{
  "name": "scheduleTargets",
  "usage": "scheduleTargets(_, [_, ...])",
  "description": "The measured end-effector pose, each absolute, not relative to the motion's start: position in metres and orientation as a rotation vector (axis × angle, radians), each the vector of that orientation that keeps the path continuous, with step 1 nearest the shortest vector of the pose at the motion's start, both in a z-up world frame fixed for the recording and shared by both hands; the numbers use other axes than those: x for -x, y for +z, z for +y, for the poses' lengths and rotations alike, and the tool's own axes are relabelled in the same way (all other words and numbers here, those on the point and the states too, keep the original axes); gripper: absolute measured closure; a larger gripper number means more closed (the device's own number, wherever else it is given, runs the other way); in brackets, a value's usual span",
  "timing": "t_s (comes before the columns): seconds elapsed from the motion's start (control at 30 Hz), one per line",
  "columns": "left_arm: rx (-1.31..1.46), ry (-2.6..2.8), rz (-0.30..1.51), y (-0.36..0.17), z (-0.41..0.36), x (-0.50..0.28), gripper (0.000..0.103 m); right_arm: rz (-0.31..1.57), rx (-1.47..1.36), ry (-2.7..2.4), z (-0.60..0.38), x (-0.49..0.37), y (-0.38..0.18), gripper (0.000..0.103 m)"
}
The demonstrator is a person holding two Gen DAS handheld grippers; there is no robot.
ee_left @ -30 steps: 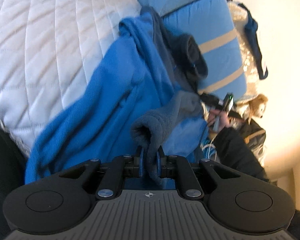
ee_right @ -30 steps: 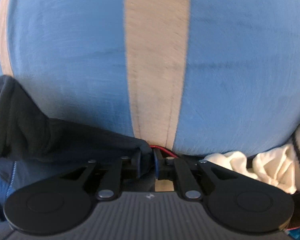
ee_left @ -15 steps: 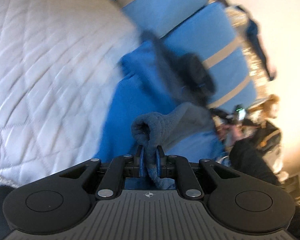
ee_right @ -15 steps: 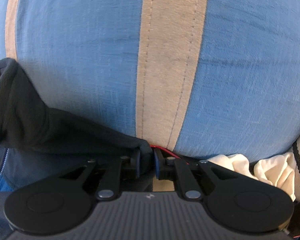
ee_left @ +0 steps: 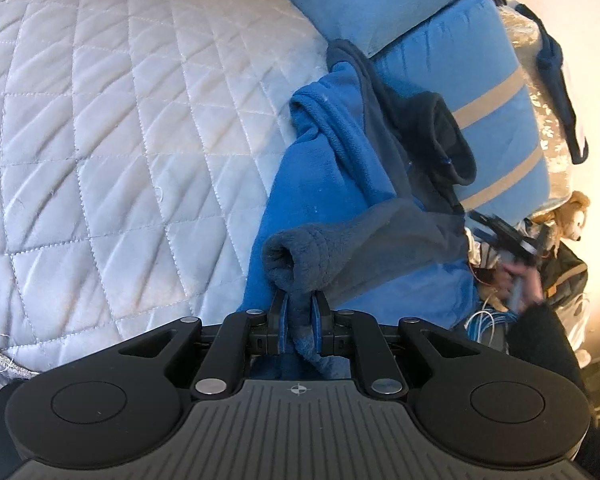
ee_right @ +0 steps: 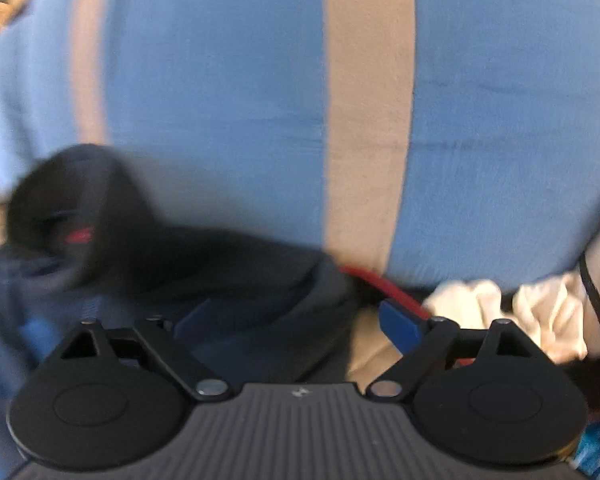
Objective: Fold clothes
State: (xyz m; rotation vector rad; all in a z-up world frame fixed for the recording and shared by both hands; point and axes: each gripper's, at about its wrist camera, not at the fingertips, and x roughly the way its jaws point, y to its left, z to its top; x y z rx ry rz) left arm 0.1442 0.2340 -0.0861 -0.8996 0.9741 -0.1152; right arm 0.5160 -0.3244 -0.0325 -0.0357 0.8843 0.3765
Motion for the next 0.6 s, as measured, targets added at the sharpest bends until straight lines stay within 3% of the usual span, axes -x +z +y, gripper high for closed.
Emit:
scheduleTargets(0.3, [0.915, -0.116, 0.966, -0.091, 0.234, -0.144, 0.091, 0.970, 0.014, 0.537, -0.318, -0.349, 0.024, 0.002])
scheduleTargets(0.6, [0.932, -0.112, 0.966, -0.091, 0.235, -0.143, 0.091, 1.097, -0.114, 0.497, -0.321, -0.282, -0.047, 0.004])
